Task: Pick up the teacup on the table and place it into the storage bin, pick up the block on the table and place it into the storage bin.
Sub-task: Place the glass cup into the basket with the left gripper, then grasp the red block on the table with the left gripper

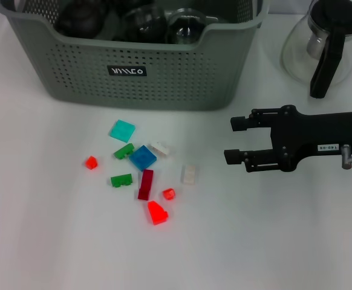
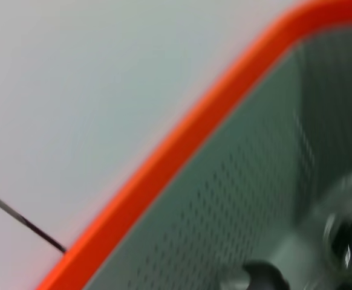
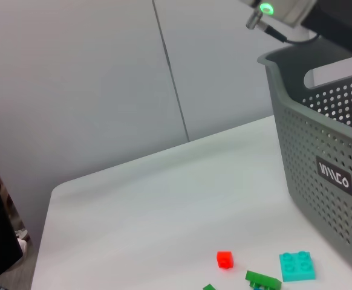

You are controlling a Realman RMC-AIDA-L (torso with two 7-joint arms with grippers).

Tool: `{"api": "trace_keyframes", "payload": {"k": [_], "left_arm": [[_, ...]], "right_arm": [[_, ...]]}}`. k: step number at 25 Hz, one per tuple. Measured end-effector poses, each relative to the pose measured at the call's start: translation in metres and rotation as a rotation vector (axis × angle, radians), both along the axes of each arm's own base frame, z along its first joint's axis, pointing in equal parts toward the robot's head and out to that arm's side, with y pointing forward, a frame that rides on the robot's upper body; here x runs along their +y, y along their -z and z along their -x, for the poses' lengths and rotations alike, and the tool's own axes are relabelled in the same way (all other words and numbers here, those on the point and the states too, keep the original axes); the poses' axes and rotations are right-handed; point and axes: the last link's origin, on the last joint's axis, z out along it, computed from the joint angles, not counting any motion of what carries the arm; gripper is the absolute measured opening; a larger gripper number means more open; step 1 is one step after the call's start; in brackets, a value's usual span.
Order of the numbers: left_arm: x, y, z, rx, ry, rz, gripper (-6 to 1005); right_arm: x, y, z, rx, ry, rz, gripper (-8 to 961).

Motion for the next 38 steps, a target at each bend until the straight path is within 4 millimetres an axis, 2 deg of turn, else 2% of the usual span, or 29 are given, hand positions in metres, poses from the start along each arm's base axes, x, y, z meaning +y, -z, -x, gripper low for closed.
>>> {"api": "trace_keyframes", "payload": {"k": [5, 9, 11, 17, 19, 20, 23, 29, 34, 38], "left_arm": [[-0.013, -0.031, -0.012, -0.304, 0.015, -0.007, 335], [-0.037, -0.066, -0.012, -0.663, 0.027, 0.066, 364], [-0.051, -0.079, -0.008, -0.826, 0.038, 0.135, 384], [-0.095, -0.112, 0.027, -1.272, 0.081, 0.385, 442], [-0.108, -0.115, 0.04, -1.362, 0.116, 0.406, 681], [-0.117, -0.115, 0.048, -1.403, 0.13, 0.405, 690], [-0.139, -0.111, 0.066, -1.416, 0.133, 0.415, 719], [-0.174, -0.101, 0.092, -1.279, 0.045, 0.465, 776], [-0.19, -0.08, 0.103, -1.013, -0.1, 0.599, 748], [-0.19, -0.063, 0.102, -0.809, -0.226, 0.696, 710]], "right_arm": [[0.0, -0.001, -0.001, -0.001, 0.001, 0.001, 760], [-0.001, -0.001, -0.002, 0.0, 0.002, 0.003, 760], [-0.002, -0.001, -0.002, 0.001, 0.002, 0.004, 761], [-0.002, 0.0, -0.001, 0.002, 0.0, 0.007, 761], [-0.002, 0.0, 0.0, 0.001, -0.004, 0.01, 761], [-0.002, 0.001, 0.0, 0.0, -0.005, 0.011, 761], [-0.002, 0.001, 0.0, 0.0, -0.005, 0.012, 761], [-0.003, 0.001, 0.0, 0.001, -0.003, 0.012, 761], [-0.004, 0.002, 0.0, 0.004, 0.001, 0.017, 761], [-0.004, 0.003, 0.001, 0.007, 0.011, 0.024, 760]]}}
